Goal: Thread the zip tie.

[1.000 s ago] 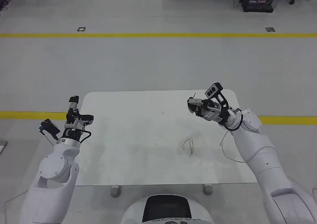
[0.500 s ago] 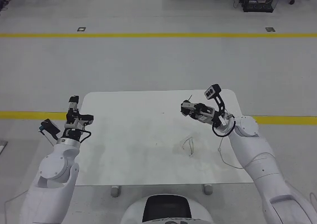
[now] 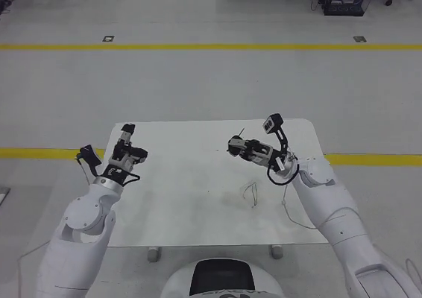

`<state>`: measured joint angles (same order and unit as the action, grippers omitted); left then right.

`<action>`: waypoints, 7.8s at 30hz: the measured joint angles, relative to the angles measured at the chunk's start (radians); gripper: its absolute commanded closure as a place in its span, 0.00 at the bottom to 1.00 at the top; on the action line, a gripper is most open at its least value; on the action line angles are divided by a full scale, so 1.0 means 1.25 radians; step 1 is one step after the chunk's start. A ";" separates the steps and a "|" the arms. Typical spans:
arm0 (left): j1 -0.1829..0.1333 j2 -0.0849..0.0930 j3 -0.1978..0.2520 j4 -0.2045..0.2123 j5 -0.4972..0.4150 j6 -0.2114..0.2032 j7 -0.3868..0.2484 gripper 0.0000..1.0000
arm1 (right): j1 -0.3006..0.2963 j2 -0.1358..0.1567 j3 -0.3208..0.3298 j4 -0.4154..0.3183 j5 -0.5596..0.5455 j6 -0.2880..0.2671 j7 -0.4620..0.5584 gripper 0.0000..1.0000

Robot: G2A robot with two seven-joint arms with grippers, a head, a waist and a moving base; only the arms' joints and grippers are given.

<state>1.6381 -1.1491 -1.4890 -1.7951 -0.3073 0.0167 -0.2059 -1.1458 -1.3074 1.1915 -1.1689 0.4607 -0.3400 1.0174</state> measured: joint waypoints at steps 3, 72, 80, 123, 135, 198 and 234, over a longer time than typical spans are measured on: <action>-0.024 0.000 0.032 -0.003 0.029 -0.003 -0.056 0.00 | -0.003 -0.010 -0.004 -0.006 -0.019 0.000 -0.015 1.00; -0.206 0.008 0.260 0.048 0.516 -0.186 -0.216 0.00 | -0.039 -0.020 -0.069 -0.096 -0.181 0.094 -0.280 1.00; -0.227 0.016 0.270 0.060 0.665 -0.240 -0.200 0.00 | -0.032 -0.018 -0.070 -0.097 -0.186 0.108 -0.275 1.00; -0.351 0.131 0.456 0.040 1.410 -0.285 0.011 0.00 | 0.124 -0.013 -0.095 -0.020 -0.132 0.502 -0.100 1.00; -0.366 0.142 0.483 0.046 1.498 -0.285 0.040 0.00 | 0.123 -0.013 -0.102 -0.021 -0.134 0.516 -0.120 1.00; -0.581 0.269 0.749 0.039 1.502 -0.267 0.089 1.00 | 0.102 0.014 -0.118 -0.079 -0.138 0.526 -0.105 1.00; -0.541 0.292 0.701 0.031 1.267 -0.280 0.107 1.00 | 0.029 0.042 -0.050 -0.131 -0.136 0.402 -0.115 0.00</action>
<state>0.9614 -0.7836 -0.6123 -1.7560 1.2767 -0.3327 -0.0721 -1.1095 -1.2547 1.1288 -1.3329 0.2909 0.1623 0.8734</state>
